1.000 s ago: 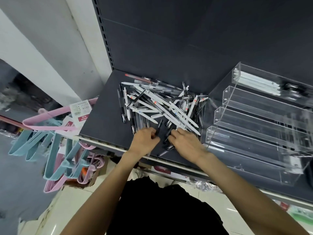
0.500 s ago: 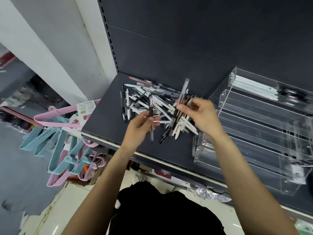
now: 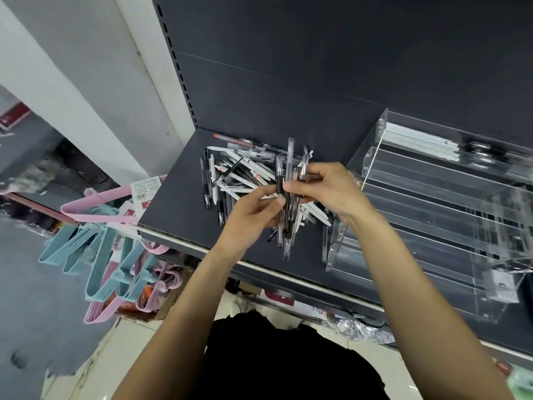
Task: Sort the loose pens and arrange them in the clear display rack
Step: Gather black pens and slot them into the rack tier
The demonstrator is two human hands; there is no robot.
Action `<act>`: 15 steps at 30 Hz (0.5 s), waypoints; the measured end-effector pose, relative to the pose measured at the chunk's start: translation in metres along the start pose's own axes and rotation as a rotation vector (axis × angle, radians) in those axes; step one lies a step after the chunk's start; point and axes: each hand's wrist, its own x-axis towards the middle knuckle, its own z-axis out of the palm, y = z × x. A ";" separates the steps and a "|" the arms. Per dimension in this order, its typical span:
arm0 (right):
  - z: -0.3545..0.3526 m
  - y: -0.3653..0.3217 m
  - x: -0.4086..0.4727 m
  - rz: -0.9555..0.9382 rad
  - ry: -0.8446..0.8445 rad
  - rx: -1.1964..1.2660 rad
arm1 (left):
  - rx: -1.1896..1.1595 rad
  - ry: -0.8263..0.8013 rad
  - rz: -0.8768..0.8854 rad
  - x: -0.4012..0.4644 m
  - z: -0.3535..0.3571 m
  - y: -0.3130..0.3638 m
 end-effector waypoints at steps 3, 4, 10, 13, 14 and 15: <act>0.000 0.001 0.003 -0.003 -0.023 -0.035 | 0.000 -0.012 0.008 -0.003 0.000 -0.001; 0.001 0.002 0.004 0.006 -0.032 -0.045 | -0.021 -0.026 0.012 -0.004 0.000 -0.001; 0.013 0.008 0.019 0.060 -0.157 -0.140 | -0.074 -0.023 -0.055 -0.011 -0.005 -0.015; 0.024 0.009 0.028 0.058 -0.219 -0.239 | -0.164 -0.013 -0.139 -0.014 -0.005 -0.025; 0.029 0.008 0.030 0.051 -0.237 -0.277 | -0.200 -0.018 -0.156 -0.015 -0.004 -0.028; 0.034 0.007 0.032 0.040 -0.256 -0.318 | -0.235 -0.025 -0.167 -0.016 -0.004 -0.029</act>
